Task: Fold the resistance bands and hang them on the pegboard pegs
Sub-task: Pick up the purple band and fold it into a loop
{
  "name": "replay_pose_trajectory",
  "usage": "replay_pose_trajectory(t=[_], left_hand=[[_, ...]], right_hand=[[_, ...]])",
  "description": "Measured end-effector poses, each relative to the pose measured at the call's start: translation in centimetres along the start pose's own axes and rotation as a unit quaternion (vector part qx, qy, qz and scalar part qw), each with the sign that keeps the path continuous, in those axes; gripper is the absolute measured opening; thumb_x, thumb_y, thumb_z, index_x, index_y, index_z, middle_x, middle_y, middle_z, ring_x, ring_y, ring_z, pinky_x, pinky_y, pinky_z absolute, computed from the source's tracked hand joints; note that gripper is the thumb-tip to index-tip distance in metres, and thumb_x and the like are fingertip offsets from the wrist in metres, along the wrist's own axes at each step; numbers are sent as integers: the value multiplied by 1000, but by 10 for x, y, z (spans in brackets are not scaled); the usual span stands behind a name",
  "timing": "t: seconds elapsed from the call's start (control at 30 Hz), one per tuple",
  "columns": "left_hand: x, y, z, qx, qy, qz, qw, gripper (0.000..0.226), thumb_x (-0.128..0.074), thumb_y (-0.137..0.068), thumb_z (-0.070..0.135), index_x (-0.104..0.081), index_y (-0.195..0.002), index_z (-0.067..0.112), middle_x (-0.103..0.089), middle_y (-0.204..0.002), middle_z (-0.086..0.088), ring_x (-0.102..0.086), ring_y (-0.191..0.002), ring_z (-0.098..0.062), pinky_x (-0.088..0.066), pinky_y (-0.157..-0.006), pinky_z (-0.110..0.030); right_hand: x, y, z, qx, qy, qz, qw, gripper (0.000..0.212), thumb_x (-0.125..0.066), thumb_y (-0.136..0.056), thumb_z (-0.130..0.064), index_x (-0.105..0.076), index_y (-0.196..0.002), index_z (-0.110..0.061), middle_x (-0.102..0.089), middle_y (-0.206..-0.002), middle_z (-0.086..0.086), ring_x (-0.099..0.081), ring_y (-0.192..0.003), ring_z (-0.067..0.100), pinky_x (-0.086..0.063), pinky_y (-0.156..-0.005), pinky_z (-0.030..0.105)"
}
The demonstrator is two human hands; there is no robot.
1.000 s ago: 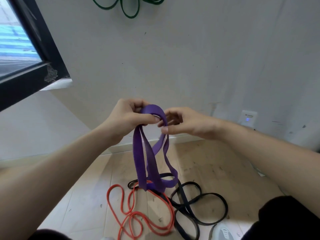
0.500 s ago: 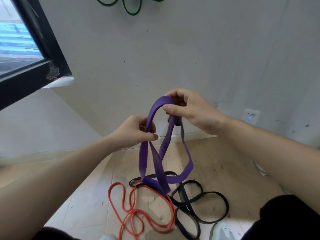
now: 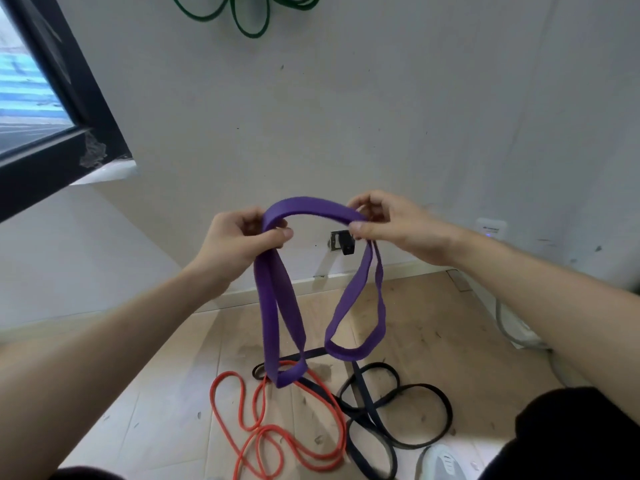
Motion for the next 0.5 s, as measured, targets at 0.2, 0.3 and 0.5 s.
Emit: replay_pose_trajectory(t=[0.2, 0.3, 0.5], left_hand=[[-23, 10, 27, -60, -3, -51, 997, 17, -77, -82, -3, -76, -89, 12, -74, -79, -3, -68, -76, -14, -55, -78, -25], [-29, 12, 24, -62, -25, -70, 995, 15, -79, -81, -1, -77, -92, 10, -76, -84, -11, -70, -79, -16, -55, -78, -26], [-28, 9, 5, -64, -120, -115, 984, 18, -83, -79, 4, -73, -91, 13, -73, -81, -7, -68, -71, -14, -57, -72, -29]], right_hand=[[-46, 2, -10, 11, 14, -83, 996, 41, -82, -82, -13, -62, -118, -15, -69, -109, 19, -69, -100, 31, -58, -92, 43], [-55, 1, -22, 44, -19, -75, 996, 36, -82, -81, -15, -65, -114, -14, -70, -111, 17, -68, -99, 25, -57, -93, 40], [-37, -2, -29, 65, -18, -2, 998, 22, -77, -86, -9, -70, -107, -13, -73, -95, 3, -67, -84, 7, -53, -78, 23]])
Point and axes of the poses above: each hand's wrist, its own y-axis away from the middle knuckle, its own x-axis out of the back of the hand, z = x × y, the point moved 8 cm from there along -y, towards the middle knuckle
